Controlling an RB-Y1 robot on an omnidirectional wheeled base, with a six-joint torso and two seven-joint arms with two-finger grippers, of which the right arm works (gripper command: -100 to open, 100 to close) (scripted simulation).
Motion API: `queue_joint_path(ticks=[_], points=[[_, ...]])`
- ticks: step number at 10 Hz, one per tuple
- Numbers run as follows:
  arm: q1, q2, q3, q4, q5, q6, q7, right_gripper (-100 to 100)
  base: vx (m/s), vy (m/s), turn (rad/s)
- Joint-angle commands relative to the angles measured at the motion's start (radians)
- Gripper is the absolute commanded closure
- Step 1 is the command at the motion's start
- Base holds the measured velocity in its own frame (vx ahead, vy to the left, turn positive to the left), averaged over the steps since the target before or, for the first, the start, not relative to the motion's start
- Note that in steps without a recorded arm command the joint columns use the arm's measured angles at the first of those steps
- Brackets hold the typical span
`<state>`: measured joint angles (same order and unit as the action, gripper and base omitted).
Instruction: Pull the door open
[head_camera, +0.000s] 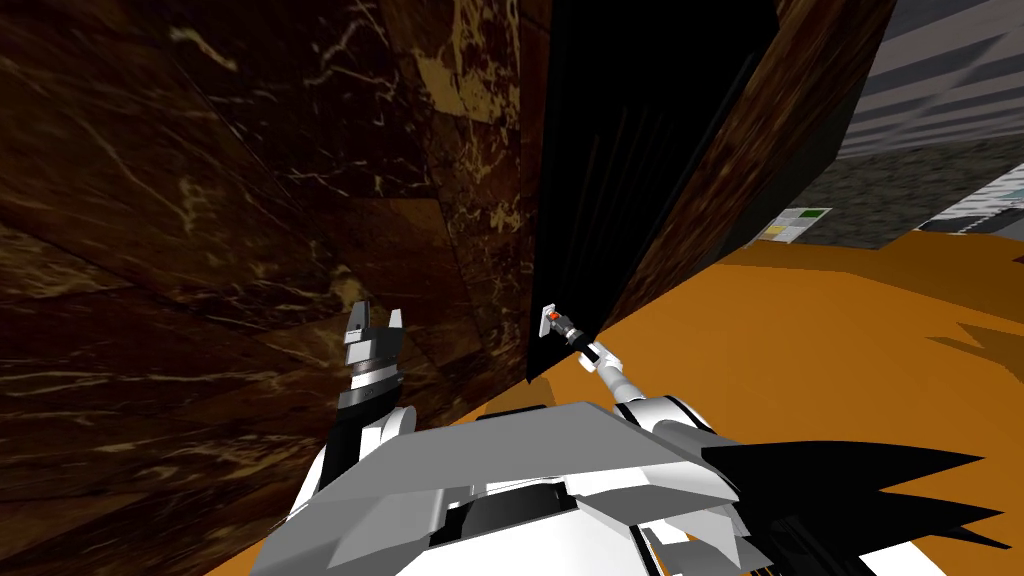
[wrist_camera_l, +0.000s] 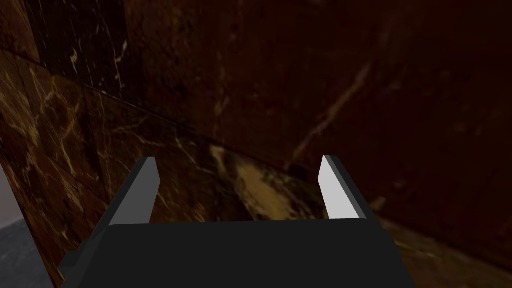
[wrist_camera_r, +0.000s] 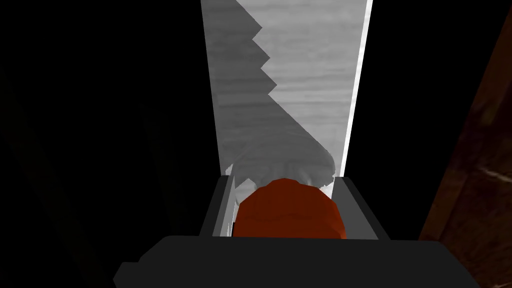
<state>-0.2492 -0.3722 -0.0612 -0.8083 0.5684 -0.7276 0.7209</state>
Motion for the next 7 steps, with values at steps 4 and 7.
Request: queue_joint_path(ticks=[4,7], points=[[-0.002,0.001,0.005,0.002,-0.031,0.005,-0.046,100,-0.017,-0.027,0.041],[-0.005,0.003,0.010,0.003,-0.066,0.011,-0.097,100,-0.041,-0.064,0.080]])
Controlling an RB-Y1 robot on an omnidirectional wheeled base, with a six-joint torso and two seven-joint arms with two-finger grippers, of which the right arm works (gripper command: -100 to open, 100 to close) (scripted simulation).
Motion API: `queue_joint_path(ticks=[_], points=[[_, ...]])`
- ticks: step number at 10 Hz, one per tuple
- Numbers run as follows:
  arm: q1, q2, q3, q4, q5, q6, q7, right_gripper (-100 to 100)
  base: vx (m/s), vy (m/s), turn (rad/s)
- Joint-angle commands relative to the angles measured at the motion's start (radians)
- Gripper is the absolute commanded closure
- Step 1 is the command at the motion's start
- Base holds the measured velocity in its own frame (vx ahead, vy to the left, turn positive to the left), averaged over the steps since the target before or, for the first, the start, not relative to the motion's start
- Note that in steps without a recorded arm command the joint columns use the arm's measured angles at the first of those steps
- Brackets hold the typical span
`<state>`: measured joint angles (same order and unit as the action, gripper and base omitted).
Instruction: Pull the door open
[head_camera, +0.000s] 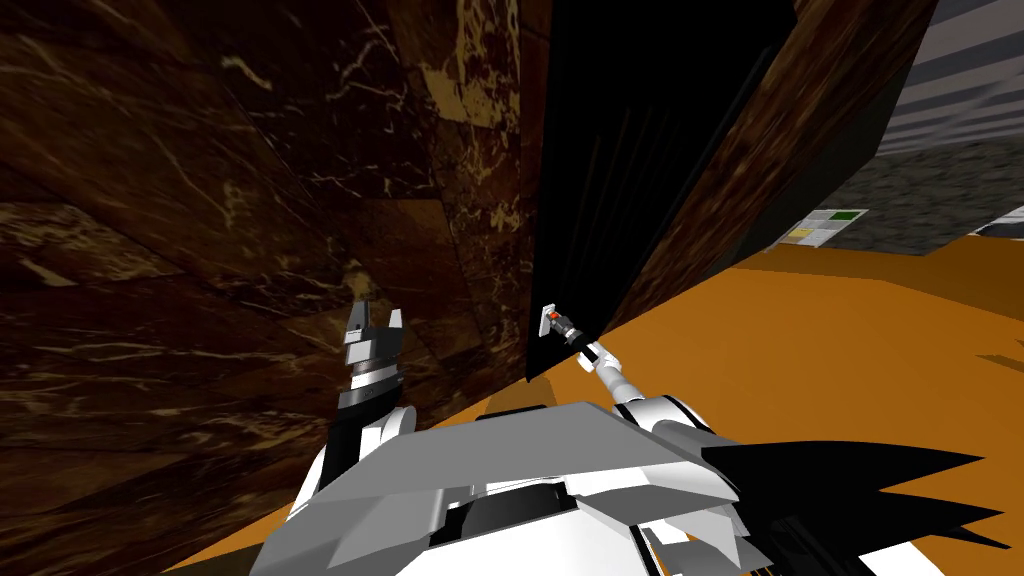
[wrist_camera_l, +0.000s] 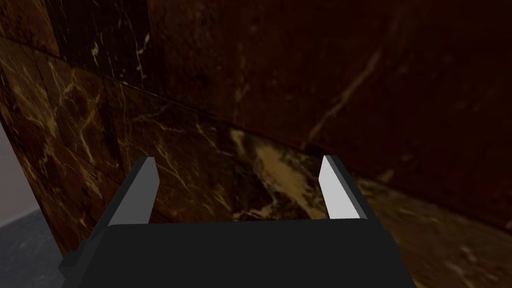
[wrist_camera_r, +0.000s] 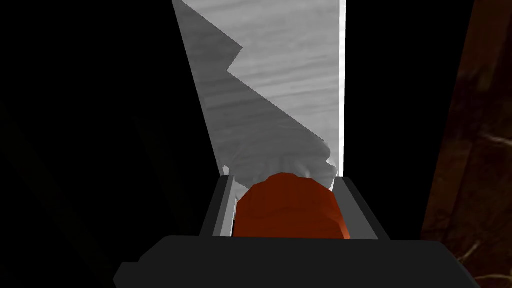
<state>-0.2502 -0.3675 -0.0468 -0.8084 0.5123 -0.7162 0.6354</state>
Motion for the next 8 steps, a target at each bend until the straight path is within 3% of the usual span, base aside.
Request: queue_joint_path(ticks=[1,8], points=[[-0.005,-0.001,-0.002,0.004,-0.024,0.001,-0.032,100,-0.044,-0.053,0.071],[-0.017,0.004,0.018,0.009,-0.155,0.023,-0.219,100,-0.066,-0.078,0.111]])
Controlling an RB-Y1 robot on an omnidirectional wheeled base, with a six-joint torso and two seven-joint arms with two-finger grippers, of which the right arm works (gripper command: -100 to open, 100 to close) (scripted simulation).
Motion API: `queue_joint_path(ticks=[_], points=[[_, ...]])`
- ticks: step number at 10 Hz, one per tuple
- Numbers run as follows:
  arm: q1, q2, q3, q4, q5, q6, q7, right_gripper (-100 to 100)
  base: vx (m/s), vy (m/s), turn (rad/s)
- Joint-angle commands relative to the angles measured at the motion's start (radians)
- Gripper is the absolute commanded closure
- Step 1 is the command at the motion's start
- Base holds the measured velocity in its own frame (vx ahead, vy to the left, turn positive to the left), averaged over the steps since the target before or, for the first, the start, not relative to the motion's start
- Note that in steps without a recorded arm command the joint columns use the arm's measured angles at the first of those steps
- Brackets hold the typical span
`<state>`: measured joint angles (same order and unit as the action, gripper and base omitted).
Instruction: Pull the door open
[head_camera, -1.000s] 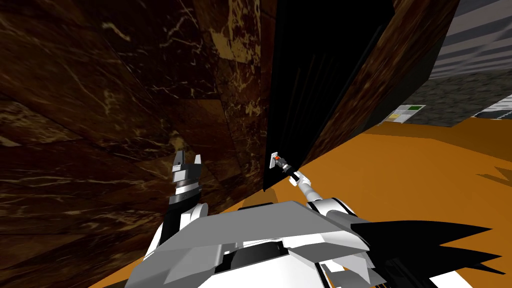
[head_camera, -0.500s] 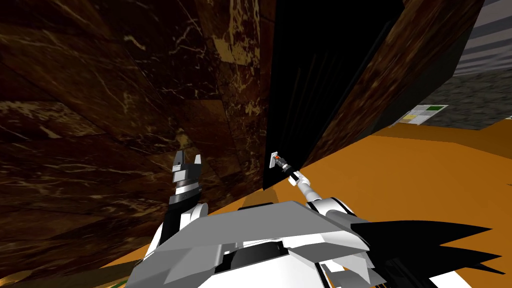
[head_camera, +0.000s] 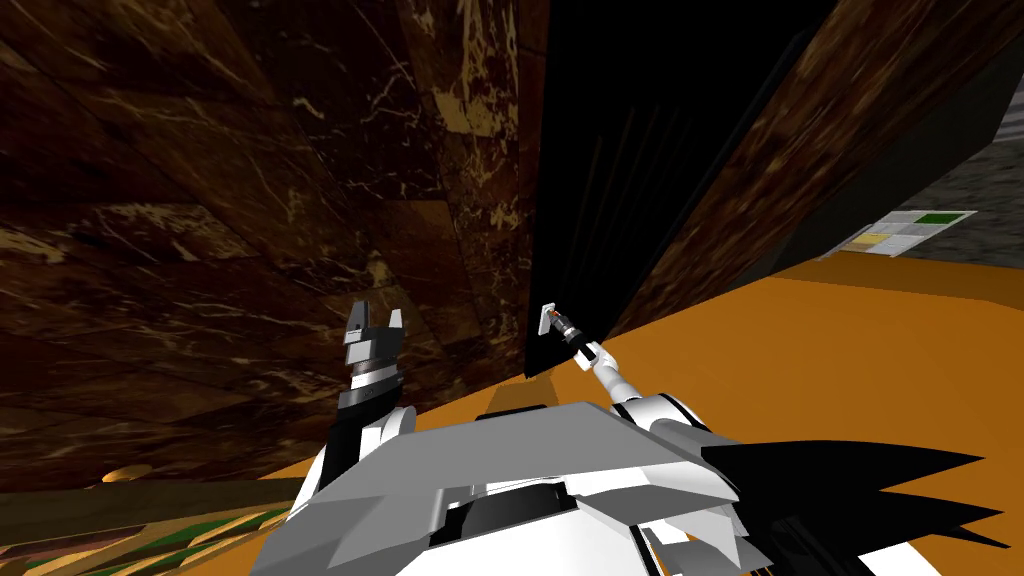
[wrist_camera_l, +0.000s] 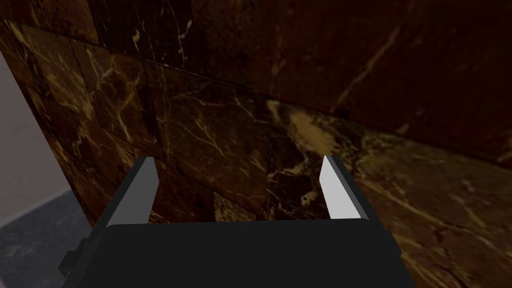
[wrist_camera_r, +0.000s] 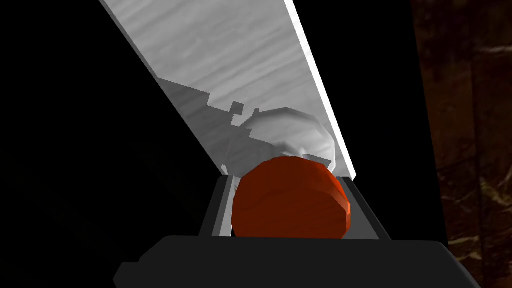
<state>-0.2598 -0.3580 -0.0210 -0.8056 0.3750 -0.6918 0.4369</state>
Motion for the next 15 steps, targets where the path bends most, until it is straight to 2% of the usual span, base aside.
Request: queue_joint_path(ticks=[1,2,3,5,6,8,9,11,12,13,15], points=[[-0.009,-0.005,-0.004,0.007,-0.039,0.001,-0.050,100,-0.070,-0.082,0.120],[-0.011,-0.004,-0.001,0.008,-0.063,0.005,-0.077,100,-0.068,-0.069,0.135],[-0.011,-0.004,-0.001,0.008,-0.063,0.005,-0.085,100,-0.042,-0.045,0.050],[-0.015,-0.002,0.007,0.010,-0.112,0.013,-0.147,100,-0.060,-0.048,0.106],[-0.015,-0.002,0.007,0.010,-0.112,0.013,-0.154,100,-0.054,-0.055,0.058],[-0.020,0.000,0.015,0.012,-0.163,0.022,-0.218,100,-0.057,-0.065,0.114],[-0.020,0.000,0.015,0.012,-0.163,0.022,-0.225,100,-0.047,-0.056,0.052],[-0.024,0.002,0.023,0.014,-0.217,0.030,-0.291,100,-0.056,-0.064,0.103],[-0.024,0.002,0.023,0.014,-0.217,0.030,-0.300,100,-0.057,-0.060,0.057],[-0.016,-0.008,0.018,0.009,-0.196,0.025,-0.261,-100,-0.030,0.002,-0.031],[-0.007,-0.018,0.014,0.005,-0.178,0.019,-0.225,-100,-0.031,0.050,-0.043]])
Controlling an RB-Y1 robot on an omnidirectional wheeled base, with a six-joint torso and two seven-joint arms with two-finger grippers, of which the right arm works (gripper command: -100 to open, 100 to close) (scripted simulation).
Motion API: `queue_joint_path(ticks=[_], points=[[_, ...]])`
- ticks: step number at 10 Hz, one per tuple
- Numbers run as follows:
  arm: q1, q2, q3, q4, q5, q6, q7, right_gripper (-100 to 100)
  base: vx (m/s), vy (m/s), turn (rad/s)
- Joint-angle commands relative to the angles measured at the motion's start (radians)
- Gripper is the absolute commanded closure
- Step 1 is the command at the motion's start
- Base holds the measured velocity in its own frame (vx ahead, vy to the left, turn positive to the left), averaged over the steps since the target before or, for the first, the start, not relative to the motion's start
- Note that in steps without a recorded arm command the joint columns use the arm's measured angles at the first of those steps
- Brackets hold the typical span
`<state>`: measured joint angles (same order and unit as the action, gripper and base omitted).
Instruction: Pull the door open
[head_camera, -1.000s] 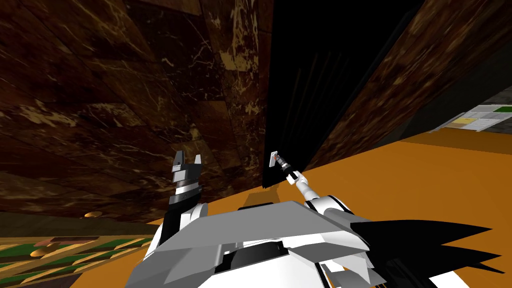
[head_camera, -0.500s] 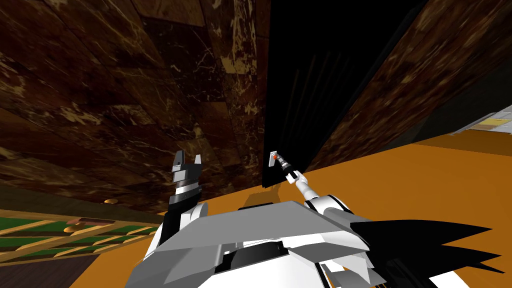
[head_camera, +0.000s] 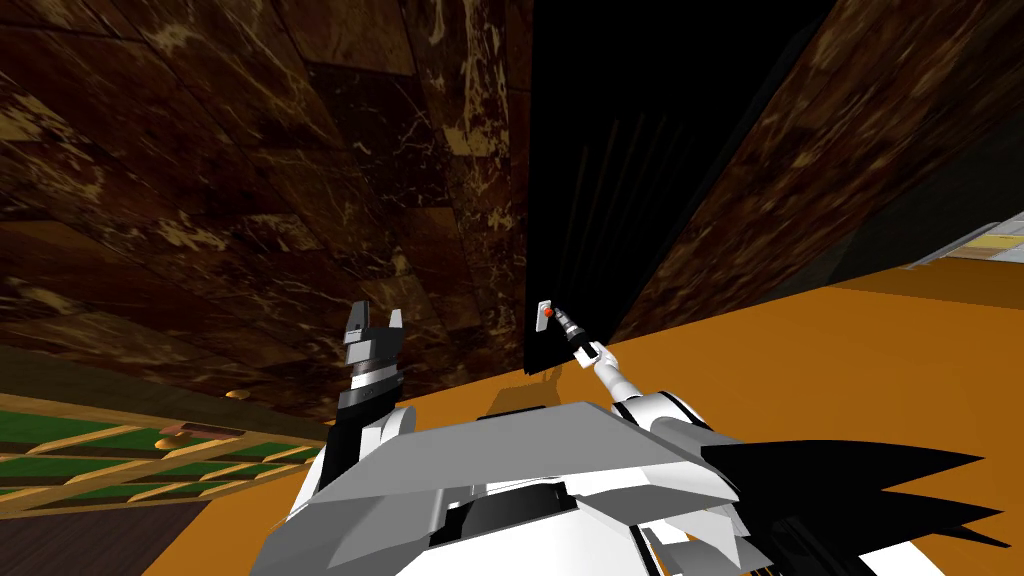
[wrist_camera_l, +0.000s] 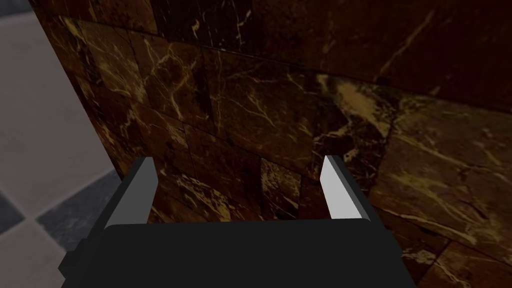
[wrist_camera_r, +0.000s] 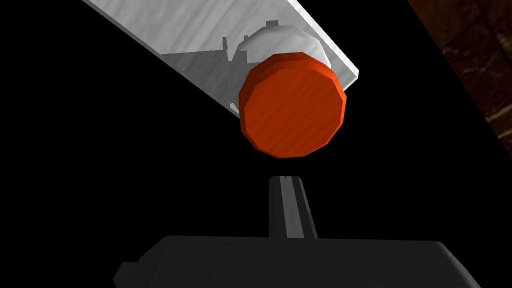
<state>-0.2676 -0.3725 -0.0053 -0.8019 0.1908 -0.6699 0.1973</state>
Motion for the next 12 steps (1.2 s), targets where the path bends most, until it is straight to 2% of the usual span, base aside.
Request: queue_joint_path(ticks=[1,5,6,11,12], points=[[0.007,-0.009,-0.004,-0.001,0.017,-0.006,0.037,-100,-0.026,0.058,-0.027],[0.035,-0.036,-0.015,-0.012,0.071,-0.022,0.149,-100,-0.037,0.055,-0.045],[0.035,-0.036,-0.015,-0.012,0.071,-0.022,0.162,-100,-0.030,0.036,-0.021],[0.066,-0.066,-0.027,-0.024,0.130,-0.039,0.306,-100,-0.028,0.040,-0.035],[0.066,-0.066,-0.027,-0.024,0.130,-0.039,0.321,-100,-0.029,0.038,-0.024]])
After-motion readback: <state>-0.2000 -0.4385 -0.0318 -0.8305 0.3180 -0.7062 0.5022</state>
